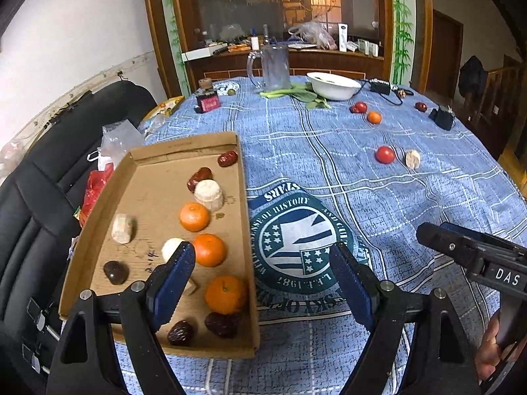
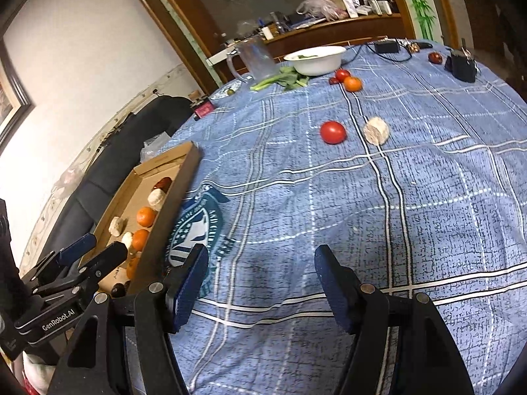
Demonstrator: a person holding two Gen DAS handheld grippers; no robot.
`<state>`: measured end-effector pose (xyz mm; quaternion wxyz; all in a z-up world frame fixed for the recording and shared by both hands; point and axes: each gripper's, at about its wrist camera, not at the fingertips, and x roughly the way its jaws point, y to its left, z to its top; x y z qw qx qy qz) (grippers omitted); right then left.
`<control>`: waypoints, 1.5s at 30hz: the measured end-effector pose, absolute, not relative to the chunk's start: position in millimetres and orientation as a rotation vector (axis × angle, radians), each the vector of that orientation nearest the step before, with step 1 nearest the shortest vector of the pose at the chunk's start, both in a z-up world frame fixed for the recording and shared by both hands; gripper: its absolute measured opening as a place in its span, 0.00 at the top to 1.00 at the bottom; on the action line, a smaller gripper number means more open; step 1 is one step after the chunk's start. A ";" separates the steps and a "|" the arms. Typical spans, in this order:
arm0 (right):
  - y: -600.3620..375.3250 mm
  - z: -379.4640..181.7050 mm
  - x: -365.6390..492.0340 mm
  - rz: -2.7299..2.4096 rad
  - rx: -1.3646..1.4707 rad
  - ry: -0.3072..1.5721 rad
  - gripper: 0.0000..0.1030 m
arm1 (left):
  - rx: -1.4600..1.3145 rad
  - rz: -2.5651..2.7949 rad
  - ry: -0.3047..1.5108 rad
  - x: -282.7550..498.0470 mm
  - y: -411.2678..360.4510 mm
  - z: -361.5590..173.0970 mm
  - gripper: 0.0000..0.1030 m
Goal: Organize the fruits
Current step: 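Move both open tools back over the last fruit on the table, then grasp a red tomato with the left tool while the right tool grasps a yam chunk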
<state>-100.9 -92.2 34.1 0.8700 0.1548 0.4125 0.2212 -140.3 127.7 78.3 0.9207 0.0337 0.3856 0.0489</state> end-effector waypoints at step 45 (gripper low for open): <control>-170.5 10.8 62.4 0.219 0.197 0.916 0.71 | -0.041 -0.213 0.922 50.8 11.2 30.8 0.20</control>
